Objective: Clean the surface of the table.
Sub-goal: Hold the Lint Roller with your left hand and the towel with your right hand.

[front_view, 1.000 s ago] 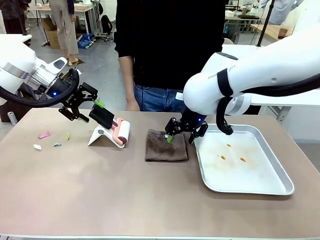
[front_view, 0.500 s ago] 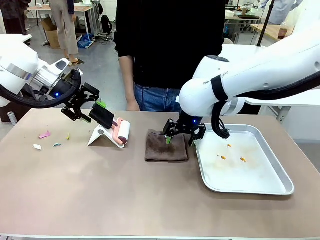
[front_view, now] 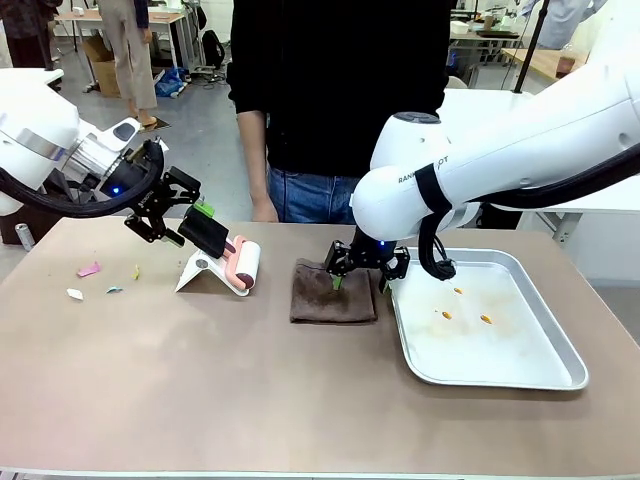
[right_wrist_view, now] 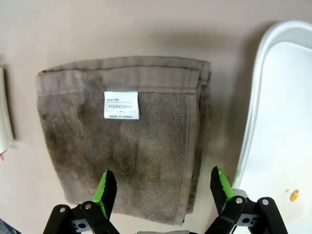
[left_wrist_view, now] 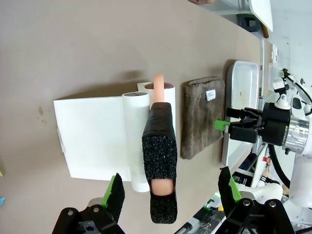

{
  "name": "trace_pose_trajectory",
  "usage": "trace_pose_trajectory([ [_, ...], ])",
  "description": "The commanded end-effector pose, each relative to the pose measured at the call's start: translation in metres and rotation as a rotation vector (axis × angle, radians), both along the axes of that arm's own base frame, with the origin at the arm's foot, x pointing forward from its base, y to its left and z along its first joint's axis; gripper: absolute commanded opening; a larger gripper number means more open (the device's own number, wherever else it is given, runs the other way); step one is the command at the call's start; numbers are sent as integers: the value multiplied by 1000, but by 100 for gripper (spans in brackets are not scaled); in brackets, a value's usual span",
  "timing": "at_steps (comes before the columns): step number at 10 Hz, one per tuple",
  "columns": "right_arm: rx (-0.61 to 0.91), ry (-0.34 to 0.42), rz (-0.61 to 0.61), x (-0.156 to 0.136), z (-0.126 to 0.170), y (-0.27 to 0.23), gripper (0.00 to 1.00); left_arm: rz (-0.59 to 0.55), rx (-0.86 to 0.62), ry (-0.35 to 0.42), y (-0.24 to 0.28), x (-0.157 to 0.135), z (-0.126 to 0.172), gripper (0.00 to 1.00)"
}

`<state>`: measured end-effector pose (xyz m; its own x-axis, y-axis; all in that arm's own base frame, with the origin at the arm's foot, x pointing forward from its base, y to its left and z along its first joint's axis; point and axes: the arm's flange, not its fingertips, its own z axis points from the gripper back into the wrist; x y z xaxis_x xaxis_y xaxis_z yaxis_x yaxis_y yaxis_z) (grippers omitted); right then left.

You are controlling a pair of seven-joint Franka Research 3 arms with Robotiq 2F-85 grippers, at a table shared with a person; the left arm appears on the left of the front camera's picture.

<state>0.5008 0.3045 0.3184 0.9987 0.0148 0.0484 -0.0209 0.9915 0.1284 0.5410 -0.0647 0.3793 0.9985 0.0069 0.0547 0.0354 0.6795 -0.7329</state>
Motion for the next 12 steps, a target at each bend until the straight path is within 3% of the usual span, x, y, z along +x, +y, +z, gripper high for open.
trace_pose_trajectory([
  [1,-88,-30,-31,6,-2,10,100,-21,-13,-29,-1,6,-2,100],
  [9,-115,-19,27,6,-4,10,100,-17,4,-17,-2,5,-5,100],
  [10,-129,-15,42,6,-4,9,80,-19,11,-15,-3,5,-5,100],
  [11,-144,2,59,5,-6,8,41,-27,17,-22,-3,4,-5,42],
  [12,-141,13,66,5,-6,8,21,-37,21,-24,-3,4,-4,42],
])
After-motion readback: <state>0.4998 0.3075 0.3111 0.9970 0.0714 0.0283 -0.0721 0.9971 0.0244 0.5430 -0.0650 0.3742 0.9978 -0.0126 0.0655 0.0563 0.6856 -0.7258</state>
